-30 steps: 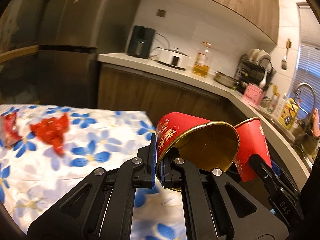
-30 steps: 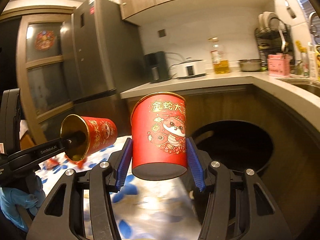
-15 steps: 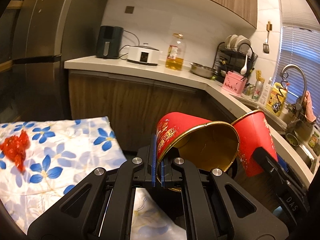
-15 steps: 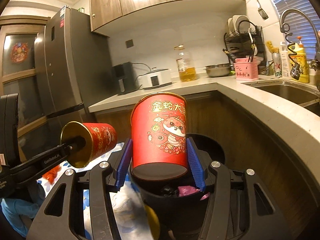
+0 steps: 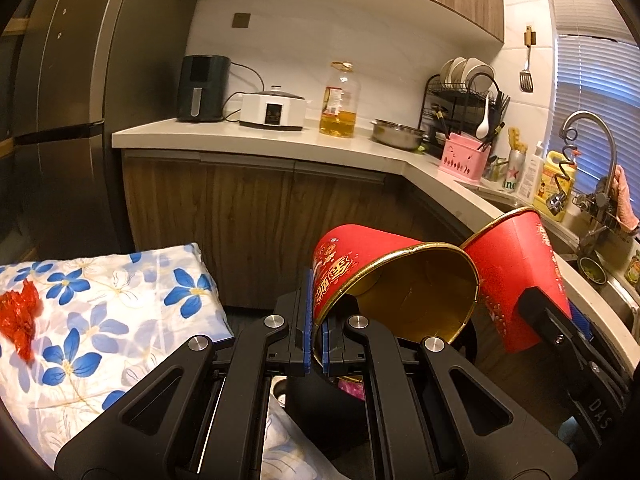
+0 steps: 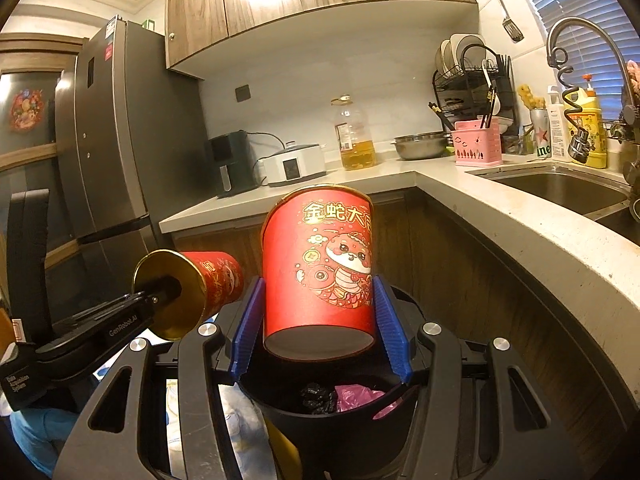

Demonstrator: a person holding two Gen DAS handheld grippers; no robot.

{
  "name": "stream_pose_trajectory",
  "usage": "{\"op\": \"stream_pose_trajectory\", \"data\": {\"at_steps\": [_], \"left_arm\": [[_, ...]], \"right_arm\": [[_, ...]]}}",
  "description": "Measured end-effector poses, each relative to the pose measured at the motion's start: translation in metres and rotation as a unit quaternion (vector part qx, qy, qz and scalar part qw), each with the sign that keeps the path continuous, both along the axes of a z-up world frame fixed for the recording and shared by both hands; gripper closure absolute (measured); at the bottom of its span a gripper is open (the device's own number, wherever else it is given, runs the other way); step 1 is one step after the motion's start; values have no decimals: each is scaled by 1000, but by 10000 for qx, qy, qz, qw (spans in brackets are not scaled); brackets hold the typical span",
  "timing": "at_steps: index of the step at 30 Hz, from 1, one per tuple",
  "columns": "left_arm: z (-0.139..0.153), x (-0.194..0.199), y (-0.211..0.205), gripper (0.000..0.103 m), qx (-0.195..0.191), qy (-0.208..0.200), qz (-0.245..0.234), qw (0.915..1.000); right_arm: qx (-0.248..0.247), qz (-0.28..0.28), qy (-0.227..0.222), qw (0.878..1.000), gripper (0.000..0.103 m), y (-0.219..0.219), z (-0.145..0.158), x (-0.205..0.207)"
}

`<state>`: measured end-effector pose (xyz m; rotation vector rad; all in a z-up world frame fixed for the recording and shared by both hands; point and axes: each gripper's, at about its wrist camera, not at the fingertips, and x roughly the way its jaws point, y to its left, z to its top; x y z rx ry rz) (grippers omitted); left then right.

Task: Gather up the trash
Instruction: 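Carry both red paper cups over the black trash bin with both tools, then open both tools to drop the red cups into the bin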

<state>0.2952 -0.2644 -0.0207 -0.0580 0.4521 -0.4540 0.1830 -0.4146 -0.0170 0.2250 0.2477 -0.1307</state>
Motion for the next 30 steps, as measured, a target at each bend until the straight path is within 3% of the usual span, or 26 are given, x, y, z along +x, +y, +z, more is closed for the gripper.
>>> {"op": "stream_pose_trajectory", "data": {"at_steps": [30], "left_arm": [[-30,31,-40,100,173,211,-370,9989]], "right_arm": [[123,-181,59,9997,48,-10,-13,21]]}}
